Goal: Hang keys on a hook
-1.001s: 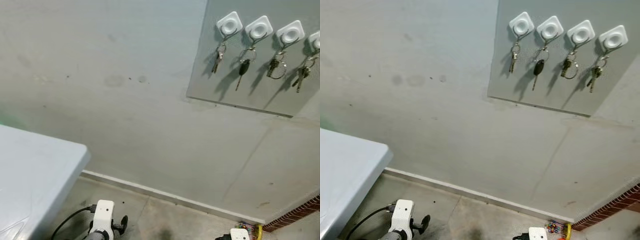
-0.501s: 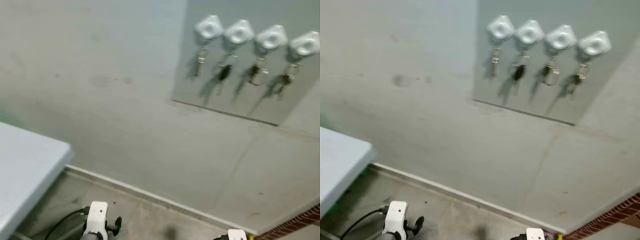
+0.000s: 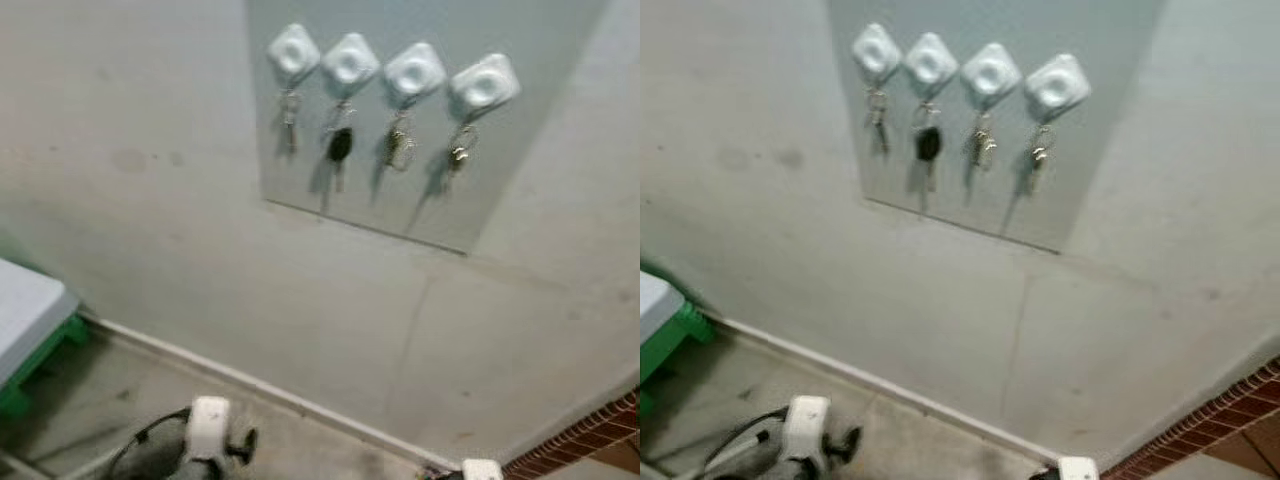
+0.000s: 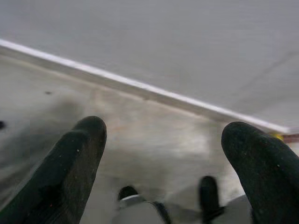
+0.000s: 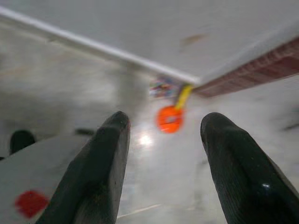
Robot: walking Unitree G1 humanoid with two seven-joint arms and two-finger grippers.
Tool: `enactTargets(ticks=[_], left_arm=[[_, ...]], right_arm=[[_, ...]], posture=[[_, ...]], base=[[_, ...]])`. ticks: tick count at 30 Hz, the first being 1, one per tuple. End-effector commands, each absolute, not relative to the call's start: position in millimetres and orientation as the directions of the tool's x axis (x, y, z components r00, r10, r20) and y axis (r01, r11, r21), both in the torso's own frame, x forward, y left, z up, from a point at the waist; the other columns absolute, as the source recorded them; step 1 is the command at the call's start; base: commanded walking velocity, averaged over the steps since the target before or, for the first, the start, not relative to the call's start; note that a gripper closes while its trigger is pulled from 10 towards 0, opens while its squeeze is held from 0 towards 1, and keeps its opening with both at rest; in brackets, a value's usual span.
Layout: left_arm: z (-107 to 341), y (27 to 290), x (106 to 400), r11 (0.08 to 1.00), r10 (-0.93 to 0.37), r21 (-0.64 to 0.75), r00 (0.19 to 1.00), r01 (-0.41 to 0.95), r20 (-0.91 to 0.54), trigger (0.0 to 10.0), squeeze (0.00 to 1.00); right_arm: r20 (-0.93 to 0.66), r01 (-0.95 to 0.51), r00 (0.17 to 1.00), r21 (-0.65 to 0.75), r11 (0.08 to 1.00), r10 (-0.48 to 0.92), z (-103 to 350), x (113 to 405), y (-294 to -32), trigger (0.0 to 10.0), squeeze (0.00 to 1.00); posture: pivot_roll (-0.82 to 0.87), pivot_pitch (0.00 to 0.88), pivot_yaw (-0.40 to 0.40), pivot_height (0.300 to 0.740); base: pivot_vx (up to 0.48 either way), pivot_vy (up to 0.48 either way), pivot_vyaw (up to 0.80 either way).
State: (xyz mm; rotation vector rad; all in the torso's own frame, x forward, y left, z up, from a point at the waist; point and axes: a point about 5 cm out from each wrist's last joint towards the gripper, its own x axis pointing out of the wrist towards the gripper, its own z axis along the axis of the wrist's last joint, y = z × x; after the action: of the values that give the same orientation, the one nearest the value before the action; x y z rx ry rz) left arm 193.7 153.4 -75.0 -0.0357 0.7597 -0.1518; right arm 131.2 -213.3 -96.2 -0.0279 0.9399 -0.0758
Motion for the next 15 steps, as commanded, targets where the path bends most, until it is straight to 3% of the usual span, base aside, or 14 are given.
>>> enactTargets(ticks=[1, 7, 15], left_arm=[[-76.2, 168.6, 190.1, 0.992, -0.117, -0.051, 0.706, 0.114, -0.699, 10.0, 0.0], [-75.9, 169.1, 190.8, 0.992, -0.115, -0.048, 0.707, 0.114, -0.698, 10.0, 0.0], [-75.2, 169.8, 192.0, 0.994, -0.107, -0.057, 0.712, 0.093, -0.694, 10.0, 0.0]], right_arm=[[-0.816, 0.057, 0.575, -0.037, 0.998, -0.063, -99.0, 128.2, -204.9, 10.0, 0.0], [-0.815, 0.059, 0.576, -0.035, 0.998, -0.062, -99.0, 128.6, -204.1, 10.0, 0.0], [-0.816, 0.064, 0.575, -0.034, 0.997, -0.065, -99.0, 129.0, -204.2, 10.0, 0.0]], posture=[[0.01, 0.052, -0.014, 0.74], [0.01, 0.05, -0.012, 0.74], [0.01, 0.049, -0.011, 0.74]], base=[[0.0, -0.349, 0.0], [0.0, -0.324, 0.0], [0.0, 0.0, 0.0]])
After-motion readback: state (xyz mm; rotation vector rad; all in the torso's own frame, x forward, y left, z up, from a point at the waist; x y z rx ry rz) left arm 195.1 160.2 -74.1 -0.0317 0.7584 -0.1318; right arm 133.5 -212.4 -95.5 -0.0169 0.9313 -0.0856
